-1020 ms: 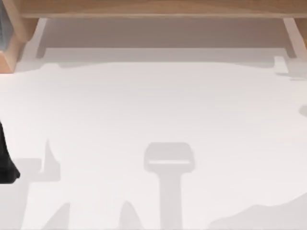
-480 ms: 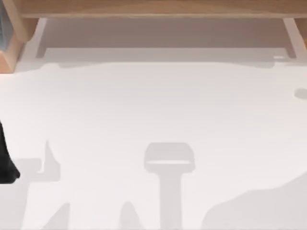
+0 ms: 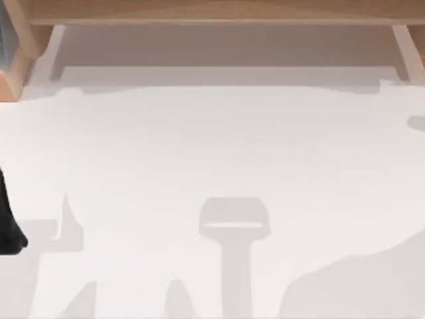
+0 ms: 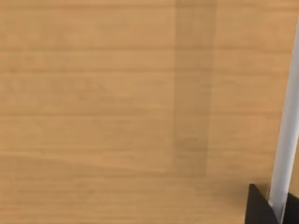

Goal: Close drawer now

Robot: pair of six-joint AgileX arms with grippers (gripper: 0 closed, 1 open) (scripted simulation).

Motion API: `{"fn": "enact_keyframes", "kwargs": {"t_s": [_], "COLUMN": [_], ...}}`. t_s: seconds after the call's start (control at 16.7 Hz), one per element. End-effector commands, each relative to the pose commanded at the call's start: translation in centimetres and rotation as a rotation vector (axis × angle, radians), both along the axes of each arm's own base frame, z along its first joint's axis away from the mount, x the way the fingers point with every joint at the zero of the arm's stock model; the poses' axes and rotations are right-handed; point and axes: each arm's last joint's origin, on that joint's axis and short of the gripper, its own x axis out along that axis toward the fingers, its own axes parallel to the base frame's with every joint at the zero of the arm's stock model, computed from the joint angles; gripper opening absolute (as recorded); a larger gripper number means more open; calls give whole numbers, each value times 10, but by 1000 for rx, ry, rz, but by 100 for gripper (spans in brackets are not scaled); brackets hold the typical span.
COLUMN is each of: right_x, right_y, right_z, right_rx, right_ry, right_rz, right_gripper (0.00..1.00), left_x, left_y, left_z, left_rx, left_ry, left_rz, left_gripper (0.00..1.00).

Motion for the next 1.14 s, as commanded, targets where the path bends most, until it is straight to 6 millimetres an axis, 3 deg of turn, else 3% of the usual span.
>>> {"fn": "enact_keyframes", "kwargs": {"t_s": [0.78, 1.14], "right_x": [0, 0], "right_y": [0, 0], "right_z": [0, 0], "right_rx": [0, 0], "right_ry": [0, 0], "right_rz": [0, 0], "right_gripper": [98, 100], "left_x": [0, 0], "left_y": [0, 0], "left_z": [0, 0], "left_rx": [0, 0], "left_ry": [0, 0], "left_rz": [0, 0], "left_gripper": [100, 100]}}
